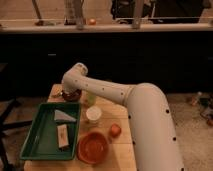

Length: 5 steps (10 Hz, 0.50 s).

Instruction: Place fork in purple bowl

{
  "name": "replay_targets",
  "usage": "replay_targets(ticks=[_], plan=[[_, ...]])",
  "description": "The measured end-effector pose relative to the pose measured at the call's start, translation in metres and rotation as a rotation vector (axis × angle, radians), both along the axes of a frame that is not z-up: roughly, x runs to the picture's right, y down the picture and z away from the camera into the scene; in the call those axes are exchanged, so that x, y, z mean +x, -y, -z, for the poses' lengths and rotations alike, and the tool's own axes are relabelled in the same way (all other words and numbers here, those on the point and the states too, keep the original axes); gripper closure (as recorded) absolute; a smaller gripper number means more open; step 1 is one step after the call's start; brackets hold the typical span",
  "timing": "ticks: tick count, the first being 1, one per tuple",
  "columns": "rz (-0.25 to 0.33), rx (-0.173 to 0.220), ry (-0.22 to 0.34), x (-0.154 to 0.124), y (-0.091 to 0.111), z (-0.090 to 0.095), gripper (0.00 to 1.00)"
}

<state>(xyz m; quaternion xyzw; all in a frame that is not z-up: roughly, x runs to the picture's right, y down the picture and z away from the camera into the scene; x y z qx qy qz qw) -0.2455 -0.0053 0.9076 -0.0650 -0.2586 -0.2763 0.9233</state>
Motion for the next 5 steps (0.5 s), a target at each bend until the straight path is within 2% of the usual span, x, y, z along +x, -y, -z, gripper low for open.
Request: replay_targets(ticks=[2,5], plan=[[-0.004,-0.008,-0.015,0.0046,0.0055,-0.0101,1.00],[-0.010,-0.016,-0.027,0.0109,0.0077,-0.0142,1.00]])
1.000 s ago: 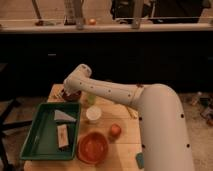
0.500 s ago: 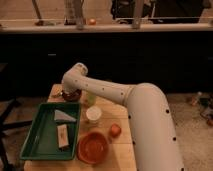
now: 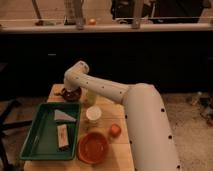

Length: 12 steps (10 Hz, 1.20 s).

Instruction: Place fork in purple bowl

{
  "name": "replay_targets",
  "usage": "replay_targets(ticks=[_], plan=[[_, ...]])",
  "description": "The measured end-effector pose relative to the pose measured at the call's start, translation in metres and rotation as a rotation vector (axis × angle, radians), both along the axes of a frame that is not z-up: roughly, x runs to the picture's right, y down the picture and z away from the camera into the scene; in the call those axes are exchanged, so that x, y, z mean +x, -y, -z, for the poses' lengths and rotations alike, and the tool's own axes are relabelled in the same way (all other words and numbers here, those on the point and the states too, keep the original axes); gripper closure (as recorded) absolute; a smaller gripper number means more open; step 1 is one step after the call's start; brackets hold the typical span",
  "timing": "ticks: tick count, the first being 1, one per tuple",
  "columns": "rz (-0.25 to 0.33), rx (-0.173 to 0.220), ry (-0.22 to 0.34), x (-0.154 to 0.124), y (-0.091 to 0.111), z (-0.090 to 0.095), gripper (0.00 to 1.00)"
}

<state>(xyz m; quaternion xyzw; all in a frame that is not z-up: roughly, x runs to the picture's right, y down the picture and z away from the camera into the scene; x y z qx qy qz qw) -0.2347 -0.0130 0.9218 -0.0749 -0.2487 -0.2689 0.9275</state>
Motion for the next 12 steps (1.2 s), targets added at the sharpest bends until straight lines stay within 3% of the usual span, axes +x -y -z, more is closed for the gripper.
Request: replay_targets(ticks=[4,10,12], plan=[[0.004,-0.007,0.001,0.0005,-0.0018,-0.0008,0.96],[0.003,-0.007,0.001,0.0009,-0.0017,-0.0009,0.34],[0.003,-0.007,0.000,0.0012,-0.0017,-0.0010,0.21]])
